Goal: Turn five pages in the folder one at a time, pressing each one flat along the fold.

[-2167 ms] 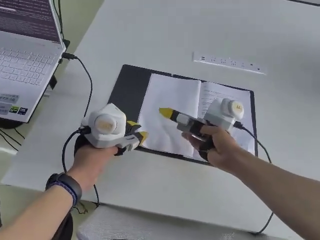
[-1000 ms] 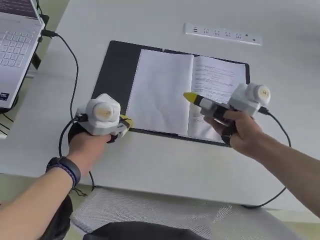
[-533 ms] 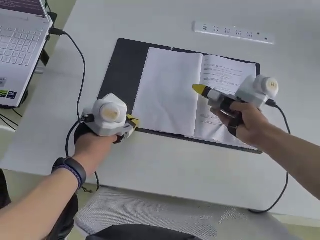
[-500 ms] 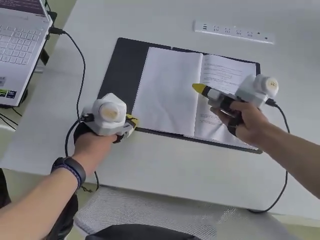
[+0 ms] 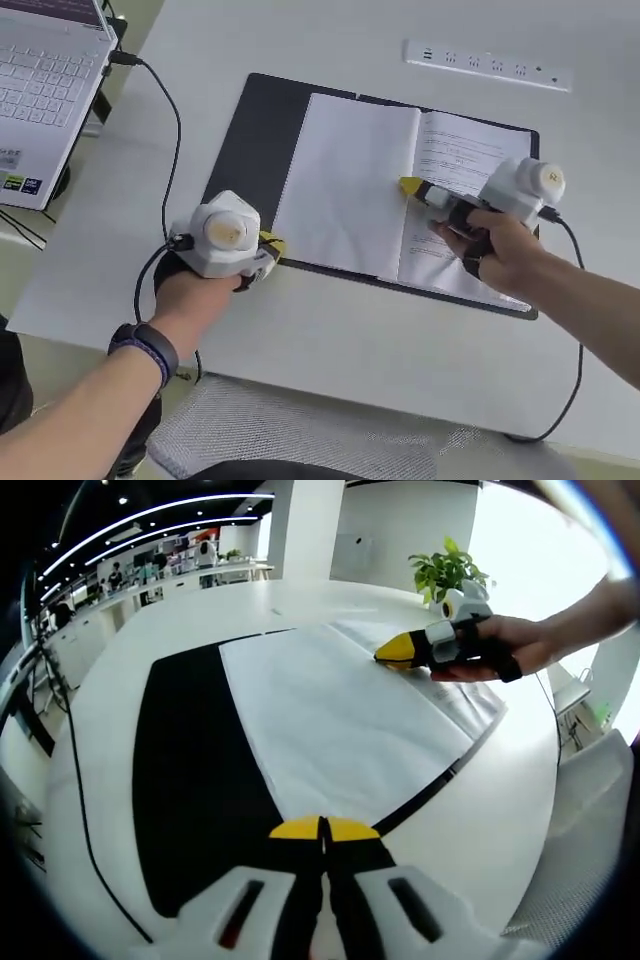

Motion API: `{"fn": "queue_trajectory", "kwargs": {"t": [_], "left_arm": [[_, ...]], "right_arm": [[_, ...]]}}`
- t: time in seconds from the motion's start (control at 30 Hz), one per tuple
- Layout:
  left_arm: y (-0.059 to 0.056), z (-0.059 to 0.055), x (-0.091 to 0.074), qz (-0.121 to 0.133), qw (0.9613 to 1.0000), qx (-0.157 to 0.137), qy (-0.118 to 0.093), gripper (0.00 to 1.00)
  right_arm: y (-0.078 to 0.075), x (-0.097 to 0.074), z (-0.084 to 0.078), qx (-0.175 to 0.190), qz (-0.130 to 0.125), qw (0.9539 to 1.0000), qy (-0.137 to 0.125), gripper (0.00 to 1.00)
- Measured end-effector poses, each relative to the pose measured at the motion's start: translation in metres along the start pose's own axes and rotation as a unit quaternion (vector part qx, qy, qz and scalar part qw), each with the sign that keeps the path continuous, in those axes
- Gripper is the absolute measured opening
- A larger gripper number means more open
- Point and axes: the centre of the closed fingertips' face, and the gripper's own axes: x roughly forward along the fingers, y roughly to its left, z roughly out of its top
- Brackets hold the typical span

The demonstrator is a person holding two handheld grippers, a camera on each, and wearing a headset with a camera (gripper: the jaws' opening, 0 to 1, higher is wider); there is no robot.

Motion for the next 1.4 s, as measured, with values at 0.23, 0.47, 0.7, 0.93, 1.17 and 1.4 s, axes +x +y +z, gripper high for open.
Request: {"fn": "queue_trajectory", "kwargs": {"t": [0.23, 0.47, 0.7, 0.93, 1.17, 1.4], "left_arm": [[0.001, 0.000, 0.002, 0.000, 1.0000, 0.006, 0.000, 0.00], [0.000, 0.001, 0.002, 0.002, 1.0000, 0.006, 0.001, 0.00], [-0.001, 0.001, 0.002, 0.004, 1.0000, 0.003, 0.001, 0.00], [-0.001, 0.001, 0.002, 0.002, 1.0000, 0.004, 0.002, 0.00], [0.000, 0.001, 0.003, 0.002, 1.0000, -0.004, 0.004, 0.00], [0.000, 0.002, 0.001, 0.008, 0.9999, -0.013, 0.003, 0.00]], "right_arm": [[-0.001, 0.001, 0.004, -0.008, 0.011, 0.9999, 0.002, 0.00], [-0.005, 0.007, 0.016, -0.002, 0.011, 0.9998, -0.016, 0.00], [-0.025, 0.022, 0.036, 0.017, 0.007, 0.9992, -0.034, 0.00], [-0.025, 0.027, 0.048, 0.033, 0.007, 0.9980, -0.053, 0.00], [-0.029, 0.040, 0.065, 0.038, 0.001, 0.9968, -0.071, 0.00], [-0.049, 0.056, 0.090, 0.068, -0.005, 0.9924, -0.102, 0.00]]}}
